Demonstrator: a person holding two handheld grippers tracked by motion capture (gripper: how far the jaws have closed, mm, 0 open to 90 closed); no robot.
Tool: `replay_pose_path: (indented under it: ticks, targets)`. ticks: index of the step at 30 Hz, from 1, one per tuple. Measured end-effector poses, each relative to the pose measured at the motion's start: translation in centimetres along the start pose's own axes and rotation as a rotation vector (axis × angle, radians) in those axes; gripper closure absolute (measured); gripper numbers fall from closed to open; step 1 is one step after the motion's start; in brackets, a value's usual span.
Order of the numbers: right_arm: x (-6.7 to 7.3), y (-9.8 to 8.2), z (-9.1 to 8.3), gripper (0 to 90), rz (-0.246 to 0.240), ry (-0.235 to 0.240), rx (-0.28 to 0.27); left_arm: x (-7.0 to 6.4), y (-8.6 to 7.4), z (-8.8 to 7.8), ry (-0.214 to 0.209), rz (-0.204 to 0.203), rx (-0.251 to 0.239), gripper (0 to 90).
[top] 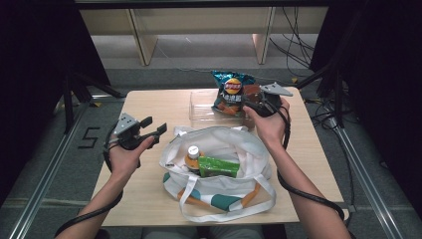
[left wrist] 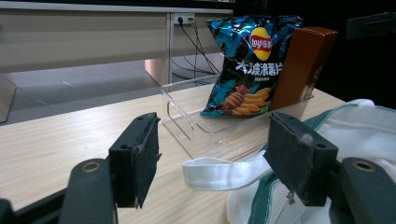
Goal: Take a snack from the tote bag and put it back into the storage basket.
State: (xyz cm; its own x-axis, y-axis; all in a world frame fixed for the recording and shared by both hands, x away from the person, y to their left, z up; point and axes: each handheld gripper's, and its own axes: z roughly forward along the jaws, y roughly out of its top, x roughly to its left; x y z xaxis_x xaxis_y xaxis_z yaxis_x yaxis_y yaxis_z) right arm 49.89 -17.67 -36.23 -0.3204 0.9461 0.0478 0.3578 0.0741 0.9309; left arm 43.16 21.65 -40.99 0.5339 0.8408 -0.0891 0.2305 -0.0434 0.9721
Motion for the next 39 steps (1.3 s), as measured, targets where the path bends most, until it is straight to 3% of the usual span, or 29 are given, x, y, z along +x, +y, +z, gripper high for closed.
replay_pose_path:
  ticks: [4,9,10,11,13,14,15,17,24,30,39]
  targets:
    - [0.1,-0.2,-0.6,43.7,-0.023,0.039,-0.014,0.0,0.0,0.0,0.003,0.001,0.0,33.7]
    - [-0.2,-0.3,-1.7,49.8,0.002,0.088,-0.026,0.0,0.0,0.0,0.004,0.0,0.005,33.7]
    - [-0.5,-0.4,-1.7,50.3,-0.024,0.096,-0.038,0.0,0.0,0.0,0.004,0.001,0.006,33.7]
    - [-0.4,-0.5,-1.8,51.1,-0.002,0.102,-0.029,0.0,0.0,0.0,0.004,0.007,0.005,33.7]
    - [-0.5,-0.7,-2.1,53.1,-0.005,0.114,-0.032,0.0,0.0,0.0,0.003,0.01,0.005,33.7]
    - [-0.7,-0.7,-2.1,53.6,-0.033,0.123,-0.03,0.0,0.0,0.0,0.004,0.009,0.006,33.7]
    - [-0.6,-0.9,-2.3,55.2,-0.016,0.136,-0.018,0.0,0.0,0.0,0.003,0.009,0.006,33.7]
    - [-0.5,-1.1,-2.5,59.0,-0.025,0.153,-0.011,0.0,-0.1,0.0,0.004,0.011,0.008,33.7]
    - [-0.2,-1.8,-3.0,63.0,-0.046,0.211,-0.005,-0.1,-0.1,0.0,0.006,0.0,0.007,33.7]
    - [-0.3,-2.3,-4.0,65.8,-0.064,0.289,0.003,-0.1,-0.2,0.0,0.003,0.003,0.008,33.7]
    - [0.4,-3.6,-5.9,66.7,-0.053,0.376,0.026,0.0,-0.3,0.0,-0.001,0.005,0.008,33.8]
